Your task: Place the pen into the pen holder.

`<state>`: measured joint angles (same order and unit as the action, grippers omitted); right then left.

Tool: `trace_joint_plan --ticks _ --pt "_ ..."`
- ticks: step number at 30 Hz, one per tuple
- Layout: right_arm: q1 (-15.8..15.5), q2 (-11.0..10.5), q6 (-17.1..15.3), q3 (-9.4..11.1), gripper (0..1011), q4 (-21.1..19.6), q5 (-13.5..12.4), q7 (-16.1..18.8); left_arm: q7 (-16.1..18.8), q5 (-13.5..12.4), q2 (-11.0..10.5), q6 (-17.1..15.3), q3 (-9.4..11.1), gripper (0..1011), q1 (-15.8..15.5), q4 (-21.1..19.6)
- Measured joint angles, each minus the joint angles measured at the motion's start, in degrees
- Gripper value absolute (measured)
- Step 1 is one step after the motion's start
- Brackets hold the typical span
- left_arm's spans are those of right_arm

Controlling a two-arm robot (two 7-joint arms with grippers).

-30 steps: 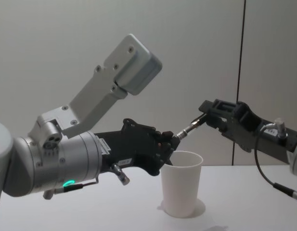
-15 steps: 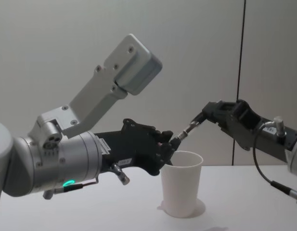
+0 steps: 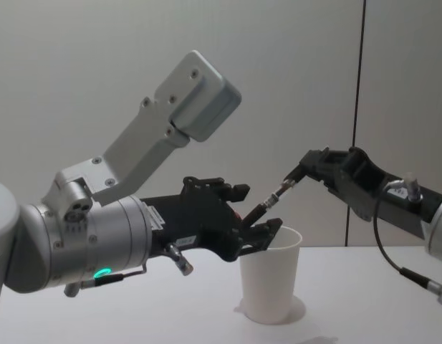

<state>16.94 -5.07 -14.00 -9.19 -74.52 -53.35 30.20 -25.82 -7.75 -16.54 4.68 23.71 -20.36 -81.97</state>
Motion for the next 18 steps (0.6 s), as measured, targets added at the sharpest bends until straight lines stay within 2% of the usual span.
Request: trace_joint_plan --ticks 4,6,8,11,12,14,18 --pt "0.4 -0.2 0.8 -0.2 131 0.0 1.7 0.0 0.0 0.0 0.0 0.0 0.0 781 0.0 0.0" --pt "0.7 -0.2 1.2 -0.2 131 0.1 2.6 0.1 0.0 0.0 0.0 0.0 0.0 816 0.0 0.0" --pt "1.2 -0.3 1.8 -0.3 131 0.4 3.8 0.3 0.0 0.0 0.0 0.0 0.0 855 0.0 0.0" --pt "2.3 -0.6 2.9 -0.3 131 1.0 6.4 0.9 0.0 0.0 0.0 0.0 0.0 969 0.0 0.0" --pt "2.3 -0.6 2.9 -0.3 131 1.0 6.4 0.9 0.0 0.0 0.0 0.0 0.0 982 0.0 0.0" --pt "3.6 -0.8 3.9 -0.2 131 1.8 8.7 1.6 0.0 0.0 0.0 0.0 0.0 1004 0.0 0.0" --pt "5.6 -1.1 4.7 0.1 131 3.1 11.4 2.5 0.0 0.0 0.0 0.0 0.0 1004 0.0 0.0"
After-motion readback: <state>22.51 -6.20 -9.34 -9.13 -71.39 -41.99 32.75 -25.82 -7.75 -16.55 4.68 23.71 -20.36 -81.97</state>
